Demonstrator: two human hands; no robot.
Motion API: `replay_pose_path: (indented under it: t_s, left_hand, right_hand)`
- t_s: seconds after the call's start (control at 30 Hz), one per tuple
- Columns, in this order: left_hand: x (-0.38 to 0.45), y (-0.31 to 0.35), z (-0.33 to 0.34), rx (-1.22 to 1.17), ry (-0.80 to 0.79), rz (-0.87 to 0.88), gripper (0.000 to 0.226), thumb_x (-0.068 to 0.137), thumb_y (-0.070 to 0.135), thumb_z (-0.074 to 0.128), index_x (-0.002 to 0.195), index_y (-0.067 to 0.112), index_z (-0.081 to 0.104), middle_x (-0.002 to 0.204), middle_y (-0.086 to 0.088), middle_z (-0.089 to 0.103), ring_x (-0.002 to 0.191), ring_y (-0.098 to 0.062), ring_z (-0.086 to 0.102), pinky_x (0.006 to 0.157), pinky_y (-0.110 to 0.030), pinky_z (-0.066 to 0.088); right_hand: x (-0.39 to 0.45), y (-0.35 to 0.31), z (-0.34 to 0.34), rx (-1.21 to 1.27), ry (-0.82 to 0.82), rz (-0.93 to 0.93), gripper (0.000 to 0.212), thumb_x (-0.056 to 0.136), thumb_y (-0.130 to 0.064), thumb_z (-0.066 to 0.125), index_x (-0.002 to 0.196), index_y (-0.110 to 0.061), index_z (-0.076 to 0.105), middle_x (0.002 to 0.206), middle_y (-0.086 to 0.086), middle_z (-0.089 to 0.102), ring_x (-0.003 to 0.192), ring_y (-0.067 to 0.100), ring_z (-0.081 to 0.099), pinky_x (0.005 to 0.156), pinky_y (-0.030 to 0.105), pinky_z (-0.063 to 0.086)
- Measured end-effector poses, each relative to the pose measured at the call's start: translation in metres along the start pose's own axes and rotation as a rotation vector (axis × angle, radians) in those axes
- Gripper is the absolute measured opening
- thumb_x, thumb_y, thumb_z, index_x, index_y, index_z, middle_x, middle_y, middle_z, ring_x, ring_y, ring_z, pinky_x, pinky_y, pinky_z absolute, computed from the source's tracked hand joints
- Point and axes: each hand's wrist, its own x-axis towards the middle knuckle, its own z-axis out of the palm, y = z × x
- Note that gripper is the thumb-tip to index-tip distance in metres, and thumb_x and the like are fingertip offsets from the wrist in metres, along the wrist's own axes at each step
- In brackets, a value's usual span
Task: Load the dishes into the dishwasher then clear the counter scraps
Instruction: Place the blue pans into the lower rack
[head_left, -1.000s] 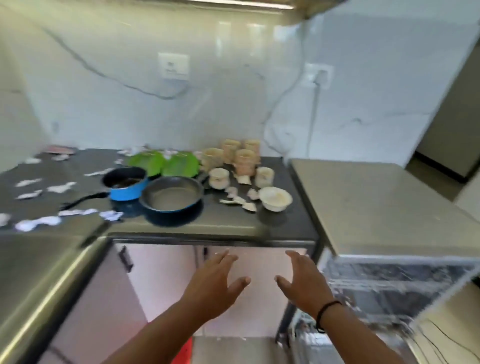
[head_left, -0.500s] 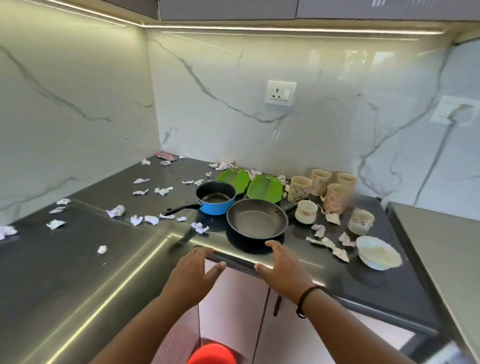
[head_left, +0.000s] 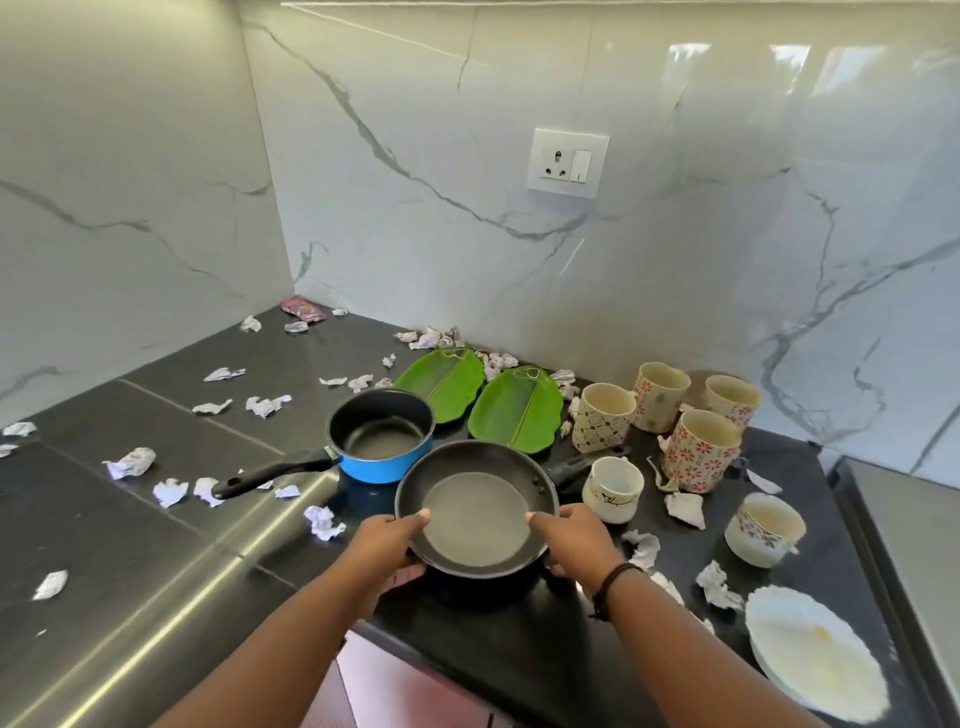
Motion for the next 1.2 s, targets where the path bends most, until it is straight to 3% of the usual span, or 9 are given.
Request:
replay_pose_path:
  t_s: [0.13,0.23,0.43,0.63,0.8,0.93,1.1,1.2]
  left_hand:
    - [0.011,0.000,-0.002,-0.140,-0.003,-0.038,0.016,0.089,0.004,0.061,0.105,0.001,0.063,0.081,-0.016,0.074,0.075,-0.028,0.073,0.056,-0.033,0.058]
    - [0.017,-0.002,-0.002,-0.182,-0.013,-0.025,0.017,0.089,-0.003,0.057,0.105,-0.001,0.064,0.084,-0.018,0.074,0.079,-0.030,0.073,0.057,-0.033,0.058]
    - [0.023,-0.001,-0.001,-0.244,-0.017,-0.064,0.016,0.087,-0.004,0.059,0.103,-0.002,0.064,0.081,-0.019,0.073,0.075,-0.031,0.073,0.054,-0.031,0.057]
    - [0.021,0.008,-0.006,-0.334,-0.078,-0.081,0.018,0.085,-0.005,0.060,0.103,-0.008,0.061,0.082,-0.024,0.072,0.074,-0.033,0.072,0.051,-0.032,0.057]
    - [0.007,0.013,-0.018,-0.361,-0.188,-0.073,0.018,0.084,-0.005,0.063,0.101,-0.011,0.060,0.082,-0.024,0.072,0.074,-0.031,0.073,0.053,-0.031,0.058]
    - [-0.009,0.016,-0.030,-0.402,-0.261,-0.077,0.020,0.083,-0.008,0.061,0.103,-0.012,0.058,0.078,-0.023,0.072,0.072,-0.030,0.072,0.053,-0.032,0.059]
    - [-0.034,0.022,-0.028,-0.434,-0.376,-0.101,0.023,0.083,-0.008,0.059,0.106,-0.008,0.056,0.082,-0.024,0.072,0.077,-0.032,0.072,0.054,-0.035,0.058]
    - [-0.053,0.025,-0.013,-0.402,-0.432,-0.081,0.018,0.085,-0.006,0.059,0.103,-0.006,0.057,0.085,-0.023,0.072,0.083,-0.032,0.070,0.063,-0.037,0.056]
  right_hand:
    - [0.022,-0.001,0.006,0.111,0.017,0.052,0.004,0.083,-0.010,0.061,0.081,-0.007,0.063,0.084,0.015,0.067,0.079,0.030,0.066,0.069,0.045,0.059]
    - [0.036,0.003,0.005,0.087,0.076,0.014,0.014,0.075,0.002,0.053,0.071,-0.003,0.065,0.076,0.021,0.068,0.075,0.039,0.068,0.066,0.057,0.057]
    - [0.038,0.003,0.003,0.008,0.111,-0.037,0.012,0.070,-0.003,0.052,0.069,0.004,0.062,0.076,0.025,0.067,0.078,0.042,0.066,0.071,0.057,0.056]
    - [0.020,-0.017,0.002,0.044,0.216,-0.048,0.024,0.068,-0.001,0.052,0.048,-0.012,0.050,0.050,0.009,0.049,0.052,0.029,0.055,0.054,0.044,0.052]
    - [0.003,-0.035,0.004,0.071,0.283,-0.045,0.009,0.069,0.001,0.056,0.064,0.007,0.061,0.060,0.016,0.055,0.068,0.044,0.066,0.066,0.060,0.055]
    - [-0.021,-0.052,0.007,0.058,0.350,-0.079,0.018,0.071,0.000,0.055,0.054,-0.007,0.058,0.055,0.016,0.054,0.059,0.035,0.061,0.067,0.052,0.057]
    - [-0.066,-0.059,-0.009,-0.006,0.461,-0.141,0.012,0.076,-0.005,0.058,0.069,0.000,0.066,0.069,0.022,0.068,0.066,0.037,0.069,0.062,0.053,0.058]
    - [-0.097,-0.051,-0.027,0.044,0.552,-0.163,0.011,0.078,-0.006,0.059,0.072,-0.003,0.068,0.071,0.020,0.069,0.069,0.037,0.069,0.065,0.053,0.058]
